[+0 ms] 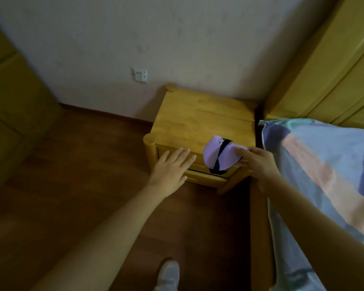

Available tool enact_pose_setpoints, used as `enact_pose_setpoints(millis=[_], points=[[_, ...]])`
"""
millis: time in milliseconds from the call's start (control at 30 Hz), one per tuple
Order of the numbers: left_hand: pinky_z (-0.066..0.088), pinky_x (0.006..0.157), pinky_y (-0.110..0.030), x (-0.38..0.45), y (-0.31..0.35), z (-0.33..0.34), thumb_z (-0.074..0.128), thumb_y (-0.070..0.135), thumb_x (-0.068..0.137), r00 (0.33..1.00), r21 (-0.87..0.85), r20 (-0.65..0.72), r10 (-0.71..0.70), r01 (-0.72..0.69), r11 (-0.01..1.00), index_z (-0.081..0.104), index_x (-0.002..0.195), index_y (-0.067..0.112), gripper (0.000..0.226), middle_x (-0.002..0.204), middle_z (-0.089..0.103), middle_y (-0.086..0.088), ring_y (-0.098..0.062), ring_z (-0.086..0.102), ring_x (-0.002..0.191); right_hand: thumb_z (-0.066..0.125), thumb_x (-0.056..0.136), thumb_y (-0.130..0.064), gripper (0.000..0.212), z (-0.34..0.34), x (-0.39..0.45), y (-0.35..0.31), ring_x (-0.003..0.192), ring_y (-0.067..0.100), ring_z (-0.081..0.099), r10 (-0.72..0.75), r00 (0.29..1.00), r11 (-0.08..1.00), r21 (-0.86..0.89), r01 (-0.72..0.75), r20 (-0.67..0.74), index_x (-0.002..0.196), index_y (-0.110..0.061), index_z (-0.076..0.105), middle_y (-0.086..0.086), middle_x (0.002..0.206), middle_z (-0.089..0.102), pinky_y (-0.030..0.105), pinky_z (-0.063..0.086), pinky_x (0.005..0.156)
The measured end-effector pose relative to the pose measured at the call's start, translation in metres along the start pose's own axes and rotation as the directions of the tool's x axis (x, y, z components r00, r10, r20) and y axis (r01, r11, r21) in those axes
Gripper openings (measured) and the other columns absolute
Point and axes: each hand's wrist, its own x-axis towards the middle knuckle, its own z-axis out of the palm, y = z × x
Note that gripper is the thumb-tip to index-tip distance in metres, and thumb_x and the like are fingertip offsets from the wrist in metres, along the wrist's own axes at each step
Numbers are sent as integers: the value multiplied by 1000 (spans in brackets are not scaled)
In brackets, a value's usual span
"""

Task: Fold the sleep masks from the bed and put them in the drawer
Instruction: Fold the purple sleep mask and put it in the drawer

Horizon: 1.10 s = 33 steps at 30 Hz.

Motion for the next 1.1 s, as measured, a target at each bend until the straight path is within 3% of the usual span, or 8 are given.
enact_pose_setpoints(millis=[200,433,500,567,633,700,967,1100], points=[[17,114,-44,64,-1,123,38,41,97,995,-8,104,-9,10,1000,11,151,24,62,160,9,-4,-22,6,147,68,87,-26,14,43,96,54,75,10,69,-53,997,997,-46,55,54,87,-12,70,1,84,72,23,50,58],[24,107,-38,95,17,218,37,47,96,962,-271,141,-235,266,925,26,147,24,57,155,26,1,-19,20,142,69,85,-31,14,63,146,103,75,7,66,-107,991,994,3,107,76,85,-18,70,-6,83,71,28,51,70],[25,108,-39,113,22,229,41,47,95,884,-564,185,-430,453,690,35,144,20,56,152,33,-1,-22,25,139,69,85,-32,14,63,155,114,75,6,67,-123,990,992,15,122,65,85,-18,70,-6,83,72,27,50,70],[30,108,-39,132,28,232,48,38,93,762,-806,374,-529,550,221,41,141,16,53,150,36,-6,-26,32,136,69,85,-32,14,63,161,121,75,8,67,-137,989,991,17,136,62,85,-18,70,-5,84,73,26,49,69],[36,97,-36,146,38,227,51,30,92,613,-775,630,-477,538,-332,44,138,14,50,145,41,-7,-26,42,126,69,85,-31,13,62,165,124,72,8,66,-146,988,989,16,145,55,82,-18,70,-5,81,72,24,48,67],[36,91,-38,158,44,220,47,25,92,535,-624,762,-364,460,-632,51,131,11,42,140,47,-8,-24,46,120,69,85,-31,12,60,167,126,69,5,66,-145,988,989,11,145,54,81,-19,70,-7,79,72,21,48,64],[32,104,-44,178,49,206,40,34,92,535,-523,784,-315,296,-799,44,136,18,47,141,43,-10,-28,41,129,68,86,-28,10,54,169,121,77,10,66,-149,988,988,46,148,38,84,-19,70,-3,85,72,22,47,66],[37,94,-37,175,51,210,47,35,89,514,-536,779,-358,251,-806,54,118,18,35,114,53,-6,-19,54,95,67,87,-27,9,48,169,122,66,2,67,-141,990,988,72,140,20,81,-20,70,-7,78,72,18,47,63]])
